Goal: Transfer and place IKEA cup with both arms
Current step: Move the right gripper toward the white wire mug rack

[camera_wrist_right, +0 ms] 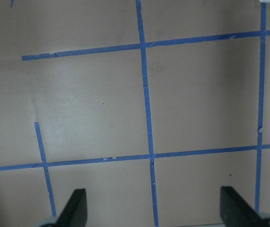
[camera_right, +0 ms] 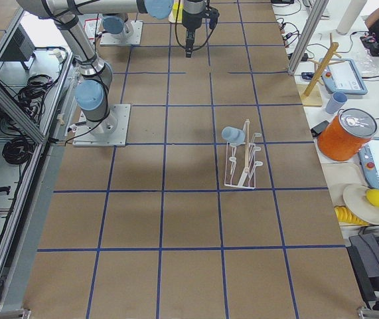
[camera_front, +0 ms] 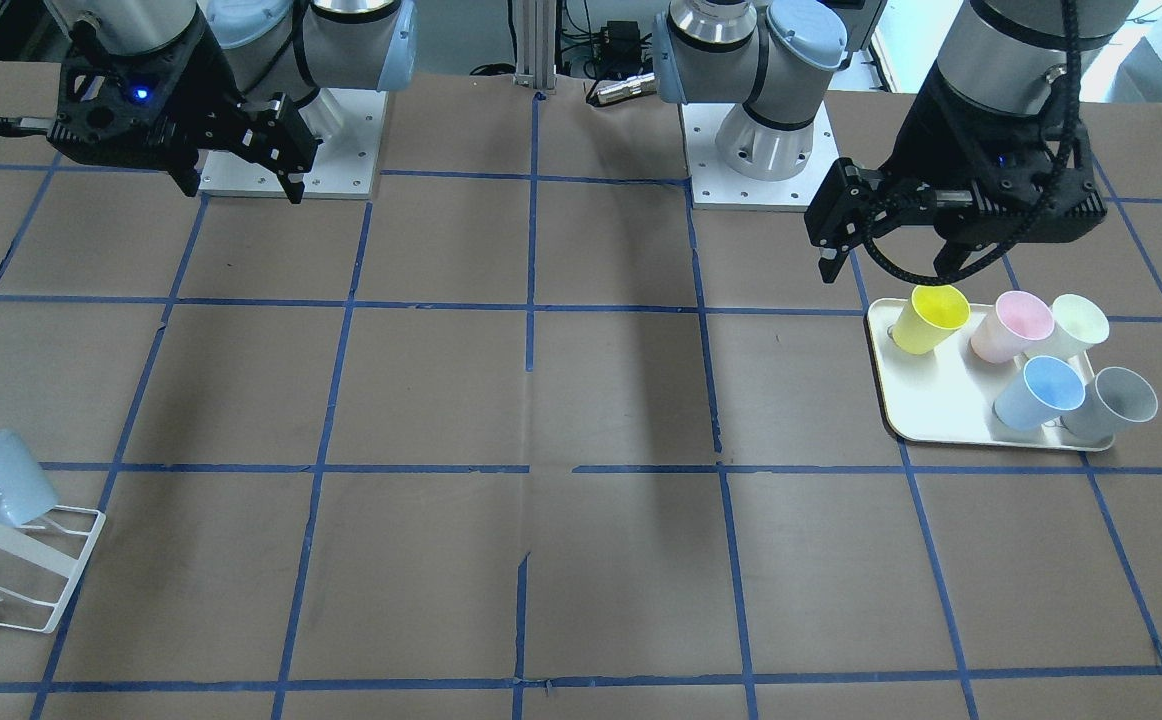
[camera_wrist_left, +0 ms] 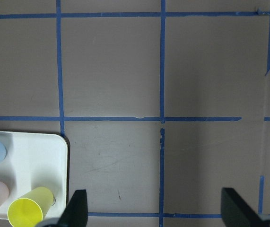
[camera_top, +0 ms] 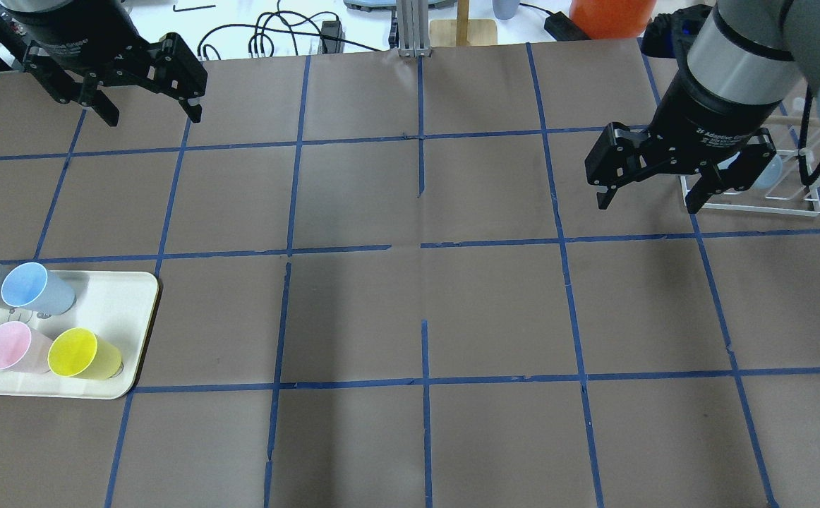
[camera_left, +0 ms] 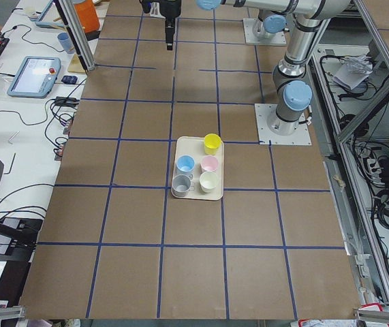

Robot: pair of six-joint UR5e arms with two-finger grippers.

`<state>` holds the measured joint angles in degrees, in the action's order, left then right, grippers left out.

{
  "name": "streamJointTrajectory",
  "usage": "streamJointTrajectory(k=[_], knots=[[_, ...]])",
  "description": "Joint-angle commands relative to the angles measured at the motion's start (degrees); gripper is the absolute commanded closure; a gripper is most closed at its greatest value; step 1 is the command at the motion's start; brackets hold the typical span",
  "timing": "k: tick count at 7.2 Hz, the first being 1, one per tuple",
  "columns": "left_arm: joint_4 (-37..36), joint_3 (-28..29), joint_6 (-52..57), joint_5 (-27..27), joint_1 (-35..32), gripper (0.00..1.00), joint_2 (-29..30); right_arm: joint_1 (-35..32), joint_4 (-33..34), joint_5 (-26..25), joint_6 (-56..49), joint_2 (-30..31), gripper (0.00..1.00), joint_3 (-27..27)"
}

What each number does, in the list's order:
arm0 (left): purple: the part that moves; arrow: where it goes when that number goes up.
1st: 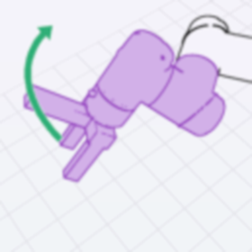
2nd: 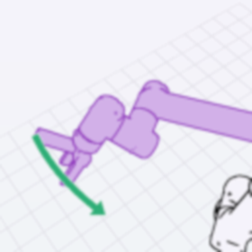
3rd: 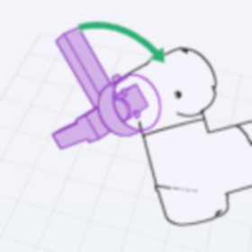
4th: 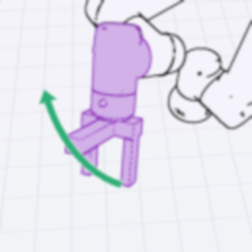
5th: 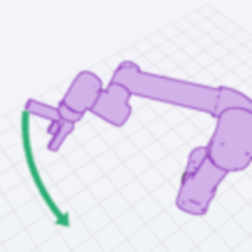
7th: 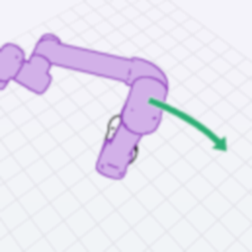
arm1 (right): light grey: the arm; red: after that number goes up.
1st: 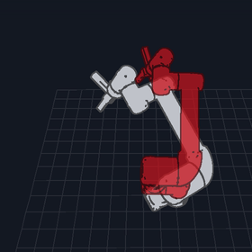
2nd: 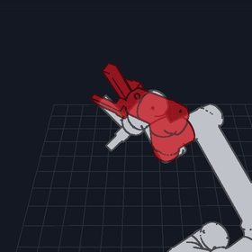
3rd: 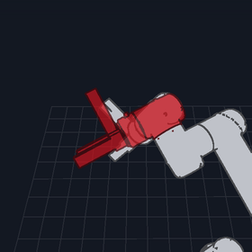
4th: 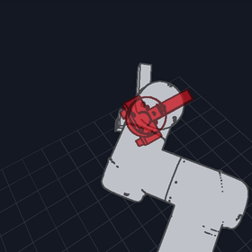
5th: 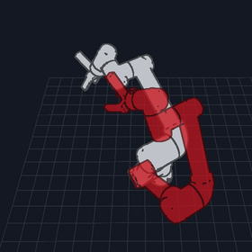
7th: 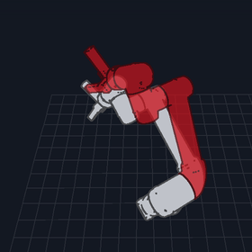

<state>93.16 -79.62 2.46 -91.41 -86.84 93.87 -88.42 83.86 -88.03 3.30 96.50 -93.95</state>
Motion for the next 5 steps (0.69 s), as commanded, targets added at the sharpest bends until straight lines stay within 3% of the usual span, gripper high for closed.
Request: streamJointTrajectory(k=[1, 5], knots=[[0.0, -0.01, 0.0, 0.0, 0.35, 0.0, -0.18, 0.0, 0.16, -0.03, -0.14, -0.09, 0.0, 0.0], [0.0, 0.07, 0.0, 0.18, 0.7, 0.0, 0.69, 0.44, -0.54, 0.23, -0.4, -0.09, 0.0, 0.0]])
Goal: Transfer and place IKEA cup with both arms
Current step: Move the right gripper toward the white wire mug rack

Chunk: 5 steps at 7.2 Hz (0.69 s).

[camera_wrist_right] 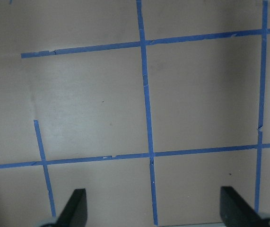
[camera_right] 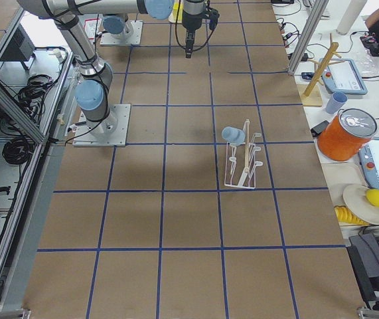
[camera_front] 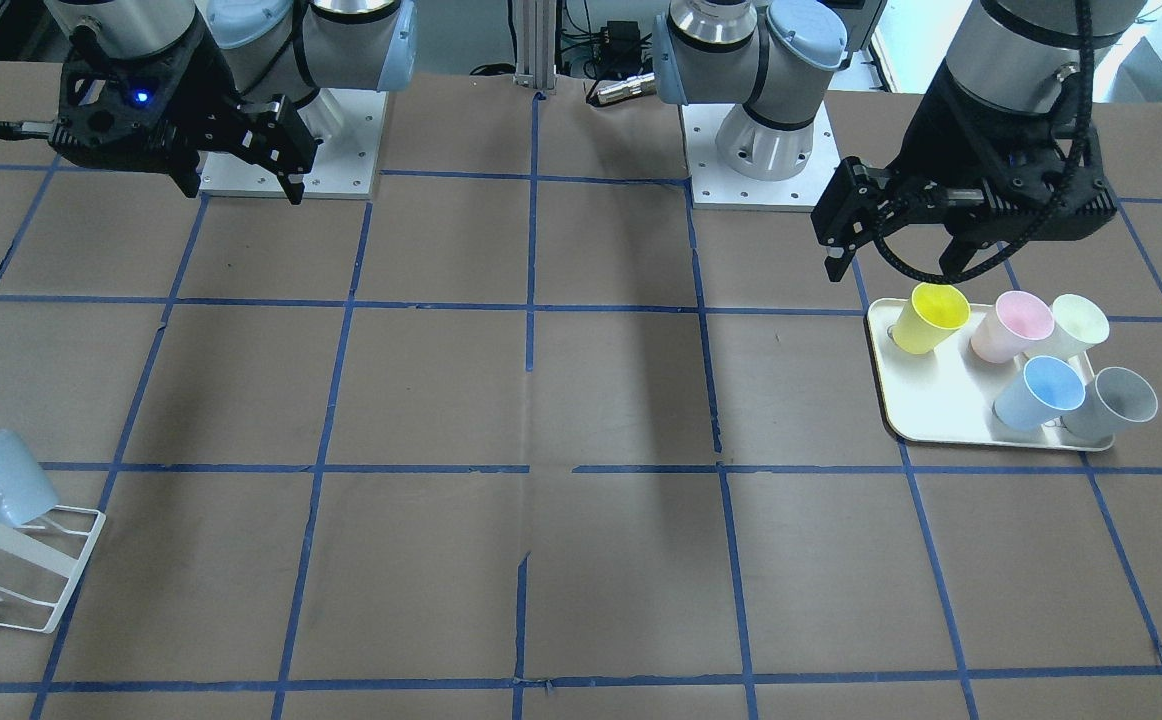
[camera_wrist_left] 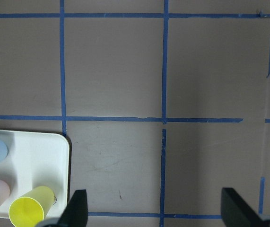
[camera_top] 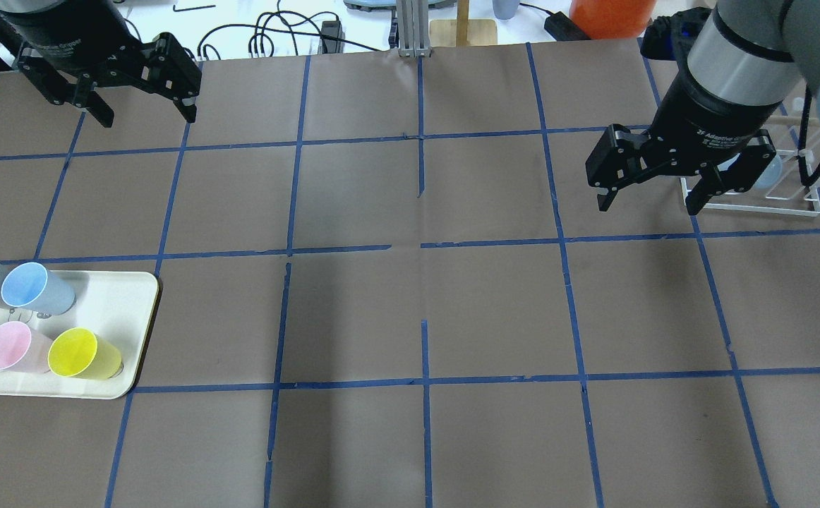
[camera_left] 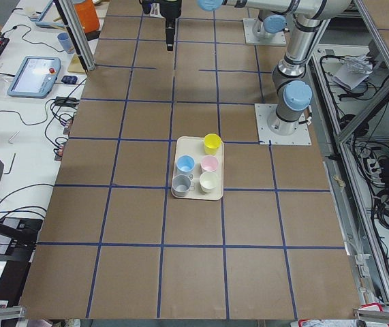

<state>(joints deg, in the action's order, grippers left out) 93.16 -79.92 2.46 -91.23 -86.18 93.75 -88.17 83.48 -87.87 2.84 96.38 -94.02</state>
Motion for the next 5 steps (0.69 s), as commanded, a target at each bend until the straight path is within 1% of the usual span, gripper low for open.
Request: streamJointTrajectory(k=[1, 2, 5], knots=[[0.0, 0.38, 0.0, 0.09, 0.04, 0.0, 0.21, 0.45, -1.03, -0.02, 0.24, 0.03, 0.0, 0.07], [0.0, 0.29, 0.0, 0.18, 0.04, 0.0, -0.05, 0.46, -0.96, 0.59, 0.24, 0.03, 0.0, 0.33], [0.0, 0.29, 0.0, 0.26, 0.04, 0.0, 0.12, 1.24, -0.78, -0.02, -0.64, -0.23, 0.0, 0.51]])
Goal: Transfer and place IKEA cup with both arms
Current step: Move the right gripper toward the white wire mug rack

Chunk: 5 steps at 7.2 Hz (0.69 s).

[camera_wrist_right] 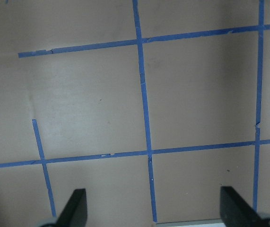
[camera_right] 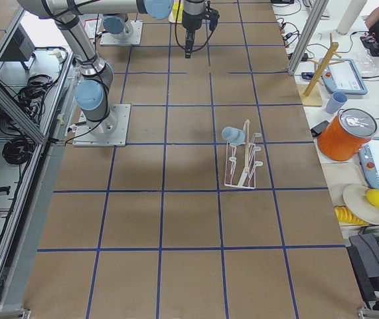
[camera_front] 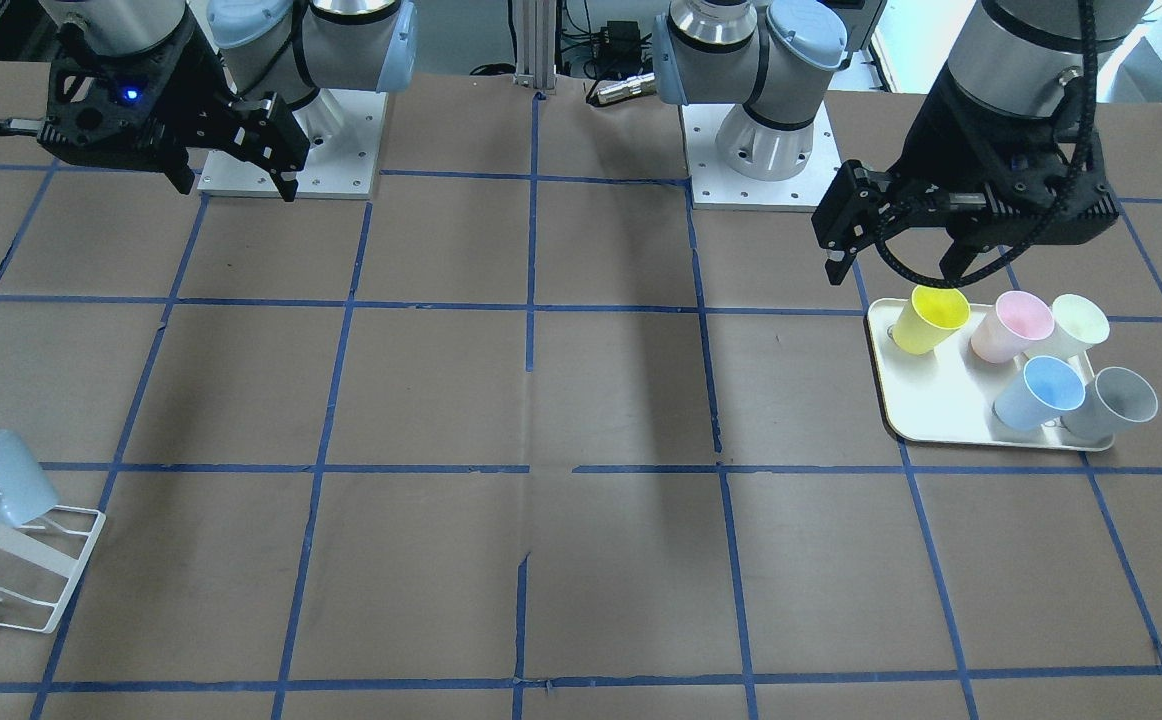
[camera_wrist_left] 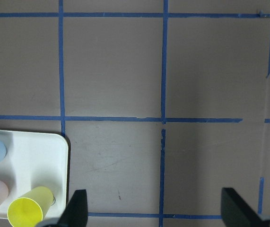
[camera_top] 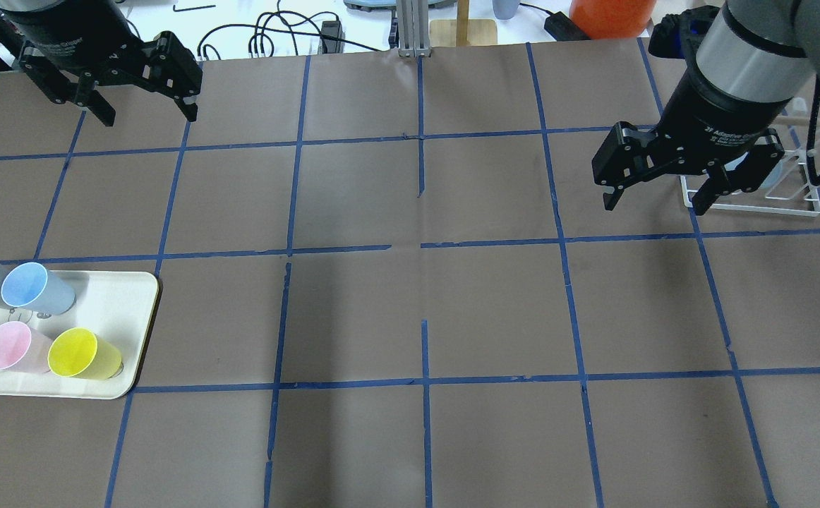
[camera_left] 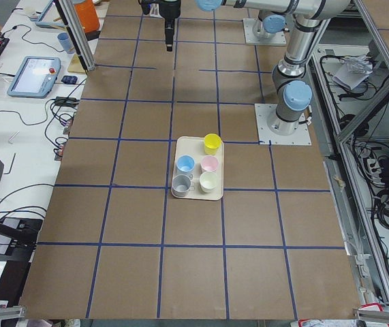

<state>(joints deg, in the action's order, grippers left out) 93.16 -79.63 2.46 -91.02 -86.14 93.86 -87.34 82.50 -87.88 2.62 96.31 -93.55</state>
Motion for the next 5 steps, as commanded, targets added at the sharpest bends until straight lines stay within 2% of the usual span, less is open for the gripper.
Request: streamJointTrajectory(k=[1, 3, 5], knots=[[0.0, 0.0, 0.0, 0.05, 0.0, 0.0, 0.01, 3.03, 0.46, 0.16, -1.37, -0.33, 0.0, -0.22], [0.0, 0.08, 0.0, -0.3, 0.0, 0.0, -0.26, 11.18, 0.82, 0.96, -13.01, -0.42, 0.0, -0.05], [0.61, 0.17, -0.09, -0.39, 0.0, 0.0, 0.27, 18.4, 3.89, 0.87, -28.48, -1.73, 0.0, -0.4]])
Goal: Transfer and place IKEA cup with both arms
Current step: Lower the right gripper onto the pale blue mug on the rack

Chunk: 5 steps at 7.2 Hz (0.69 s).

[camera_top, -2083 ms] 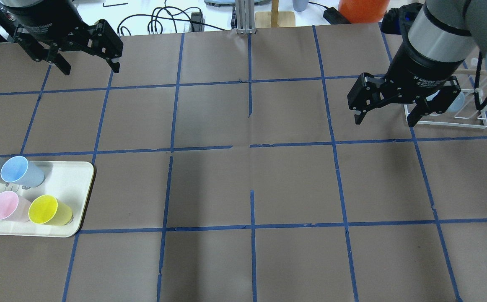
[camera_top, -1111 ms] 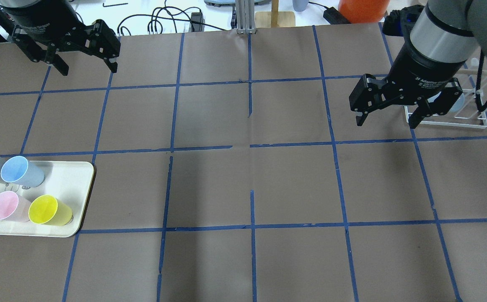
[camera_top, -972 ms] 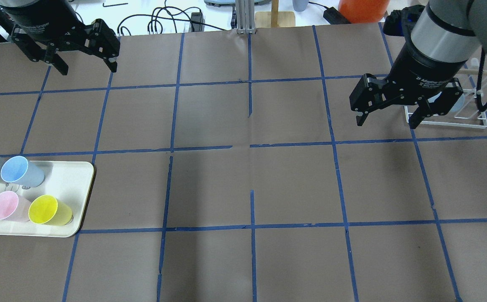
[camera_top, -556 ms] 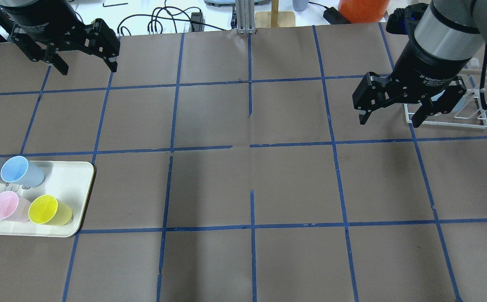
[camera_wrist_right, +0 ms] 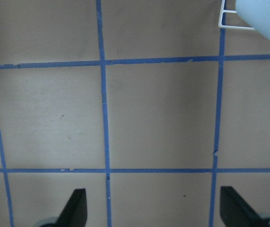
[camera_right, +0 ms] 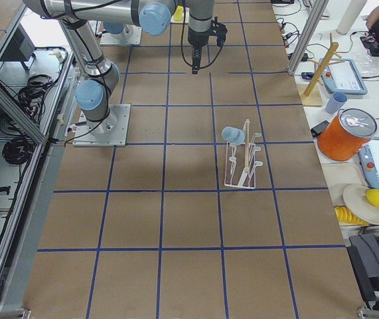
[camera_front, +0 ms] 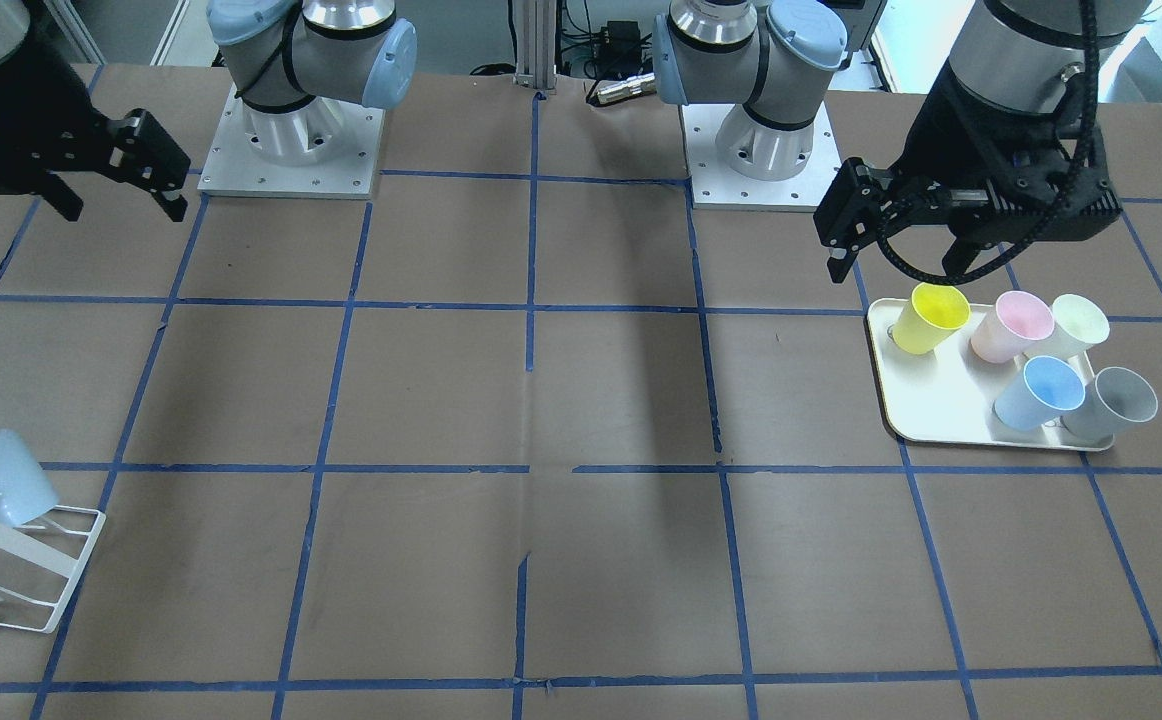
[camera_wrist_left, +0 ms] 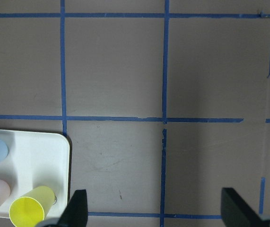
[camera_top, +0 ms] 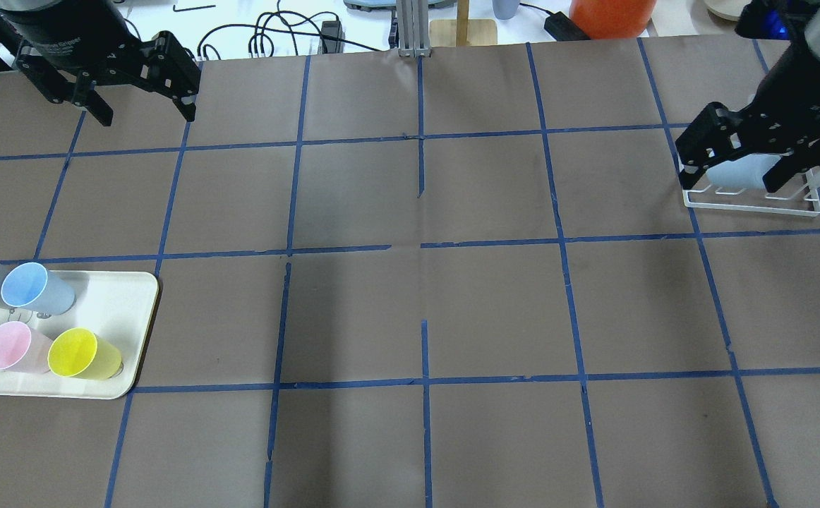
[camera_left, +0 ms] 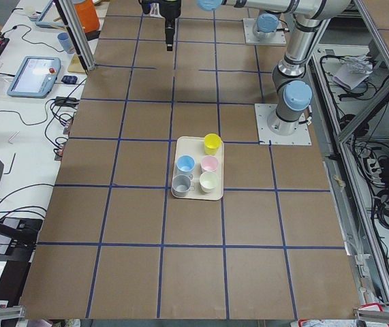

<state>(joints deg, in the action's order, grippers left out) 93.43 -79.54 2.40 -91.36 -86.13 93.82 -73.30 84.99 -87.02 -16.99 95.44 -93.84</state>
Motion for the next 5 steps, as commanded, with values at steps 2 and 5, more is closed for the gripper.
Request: streamJointTrajectory(k=[2, 5], knots=[[1.22, 0.26, -0.03, 0.04, 0.0, 0.0, 1.27, 8.42, 4.02, -0.34, -18.48, -2.79, 0.0, -1.77], [1.14, 0.09, -0.03, 0.47, 0.0, 0.0, 0.66, 13.77, 21.37, 0.09, -30.87, -4.81, 0.0, -10.97]])
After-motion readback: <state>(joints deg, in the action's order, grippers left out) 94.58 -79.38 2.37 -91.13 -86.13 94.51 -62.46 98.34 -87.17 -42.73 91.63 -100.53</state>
